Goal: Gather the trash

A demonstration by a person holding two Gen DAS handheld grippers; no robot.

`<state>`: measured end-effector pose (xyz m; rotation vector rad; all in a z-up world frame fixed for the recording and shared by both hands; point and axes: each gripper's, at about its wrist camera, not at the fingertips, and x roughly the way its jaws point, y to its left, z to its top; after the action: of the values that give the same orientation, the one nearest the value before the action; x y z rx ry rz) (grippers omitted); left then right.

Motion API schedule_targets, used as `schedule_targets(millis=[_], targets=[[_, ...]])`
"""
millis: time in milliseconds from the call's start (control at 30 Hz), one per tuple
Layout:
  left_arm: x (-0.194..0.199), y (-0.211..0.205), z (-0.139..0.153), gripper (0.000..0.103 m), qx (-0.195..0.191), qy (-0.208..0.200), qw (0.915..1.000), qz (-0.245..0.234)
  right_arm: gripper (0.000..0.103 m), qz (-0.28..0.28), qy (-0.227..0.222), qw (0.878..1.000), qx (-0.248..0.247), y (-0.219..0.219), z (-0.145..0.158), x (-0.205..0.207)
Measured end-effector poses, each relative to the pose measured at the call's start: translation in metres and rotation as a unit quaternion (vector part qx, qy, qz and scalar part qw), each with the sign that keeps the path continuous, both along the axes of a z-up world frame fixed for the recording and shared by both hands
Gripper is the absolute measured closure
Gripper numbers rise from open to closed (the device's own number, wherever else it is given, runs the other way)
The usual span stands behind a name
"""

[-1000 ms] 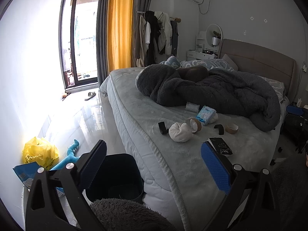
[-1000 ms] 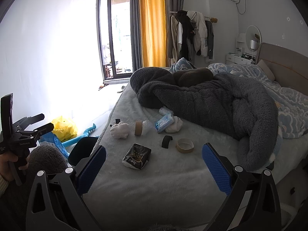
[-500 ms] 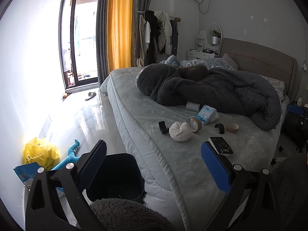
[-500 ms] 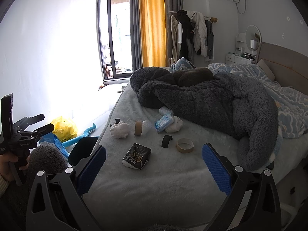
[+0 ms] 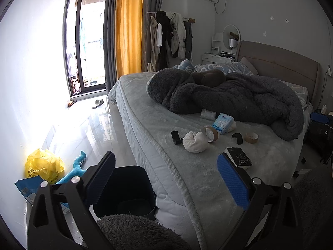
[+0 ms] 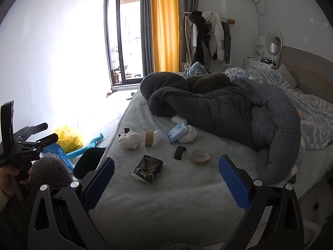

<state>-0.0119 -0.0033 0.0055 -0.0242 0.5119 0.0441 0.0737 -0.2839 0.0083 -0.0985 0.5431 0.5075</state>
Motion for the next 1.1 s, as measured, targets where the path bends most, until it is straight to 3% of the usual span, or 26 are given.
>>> schedule_targets(millis=[567,800,1100], targets=[[-0.001,-0.002,-0.001,0.003,0.008,0.001,1.0000,-0.002,0.002,0.001,-0.001,1.000,-0.004,0.000,-0.001,0.000],[-0.002,-0.002,0.005,0.003,0.008,-0.009,0.9998,0.018,0.002,0.000,0.006,1.000,-0.005,0.000,-0.001,0.004],[0.006,-0.015,0.010,0.003,0.037,-0.006,0.9989,0.029,0.002,-0.011,-0.001,1.000,0.002,0.002,-0.007,0.023]])
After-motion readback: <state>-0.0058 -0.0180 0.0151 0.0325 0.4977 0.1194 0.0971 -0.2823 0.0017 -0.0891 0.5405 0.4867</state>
